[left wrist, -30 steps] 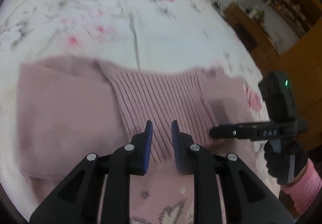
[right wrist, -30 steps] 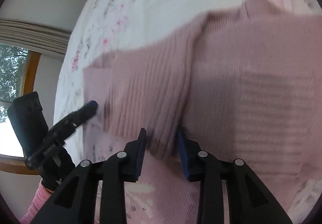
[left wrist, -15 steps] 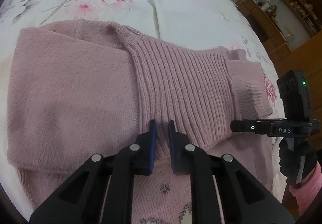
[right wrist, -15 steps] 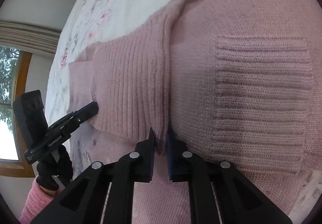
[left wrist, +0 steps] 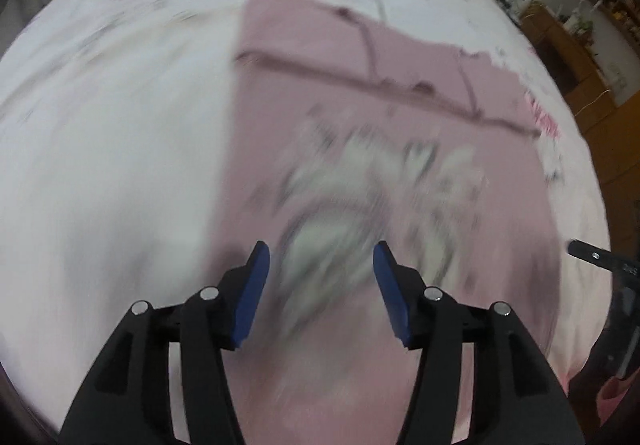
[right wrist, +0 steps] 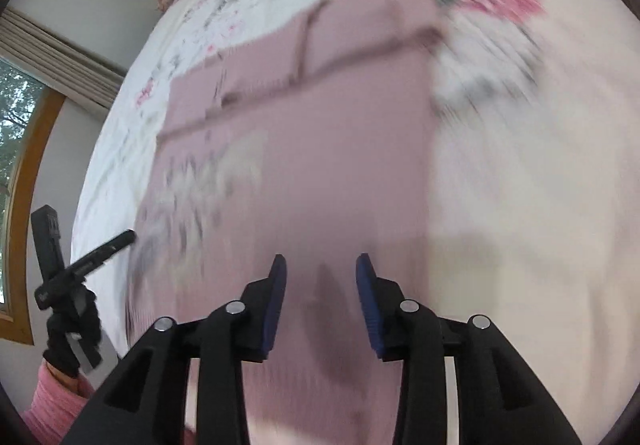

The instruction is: Fold small clothes

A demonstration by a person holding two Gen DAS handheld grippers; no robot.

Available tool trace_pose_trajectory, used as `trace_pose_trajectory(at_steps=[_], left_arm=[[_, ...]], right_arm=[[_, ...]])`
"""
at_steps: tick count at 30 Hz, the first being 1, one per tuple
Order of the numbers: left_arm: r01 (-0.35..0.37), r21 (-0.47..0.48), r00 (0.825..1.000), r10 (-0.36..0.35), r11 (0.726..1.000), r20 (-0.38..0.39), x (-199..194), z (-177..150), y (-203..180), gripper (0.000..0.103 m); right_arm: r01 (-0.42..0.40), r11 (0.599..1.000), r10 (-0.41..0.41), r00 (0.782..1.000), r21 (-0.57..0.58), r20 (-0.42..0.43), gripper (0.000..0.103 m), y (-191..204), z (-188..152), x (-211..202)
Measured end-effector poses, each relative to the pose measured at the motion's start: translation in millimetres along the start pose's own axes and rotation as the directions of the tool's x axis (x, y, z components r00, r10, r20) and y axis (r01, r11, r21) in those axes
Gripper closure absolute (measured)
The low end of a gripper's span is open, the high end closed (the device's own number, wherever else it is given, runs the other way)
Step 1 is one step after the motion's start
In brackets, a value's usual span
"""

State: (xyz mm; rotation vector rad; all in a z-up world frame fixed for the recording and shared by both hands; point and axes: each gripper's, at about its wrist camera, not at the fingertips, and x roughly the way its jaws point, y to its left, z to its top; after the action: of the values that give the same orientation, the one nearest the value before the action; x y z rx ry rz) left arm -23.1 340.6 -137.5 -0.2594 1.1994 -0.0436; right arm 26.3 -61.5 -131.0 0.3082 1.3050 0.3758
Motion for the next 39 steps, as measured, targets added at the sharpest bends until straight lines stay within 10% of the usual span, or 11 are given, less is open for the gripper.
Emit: trace_pose_trajectory(at_steps=[10, 39], left_arm=[[-0.063, -0.074, 0.998, 0.064, 0.995, 0.016, -70.3, -91.5, 55.0, 0.043], [0.030, -0.215, 0.987, -0.063, 0.976, -0.146, -21.2, -116.6, 78.8, 0.035]], right_arm=[[0.012, 0.996, -0.012, 1.000, 0.087, 0.002, 0.058, -17.7, -104.5, -45.7], [0.014, 0.986, -0.002, 0.998, 0.168, -0.068, 0.047, -43.3, -141.9, -25.9]])
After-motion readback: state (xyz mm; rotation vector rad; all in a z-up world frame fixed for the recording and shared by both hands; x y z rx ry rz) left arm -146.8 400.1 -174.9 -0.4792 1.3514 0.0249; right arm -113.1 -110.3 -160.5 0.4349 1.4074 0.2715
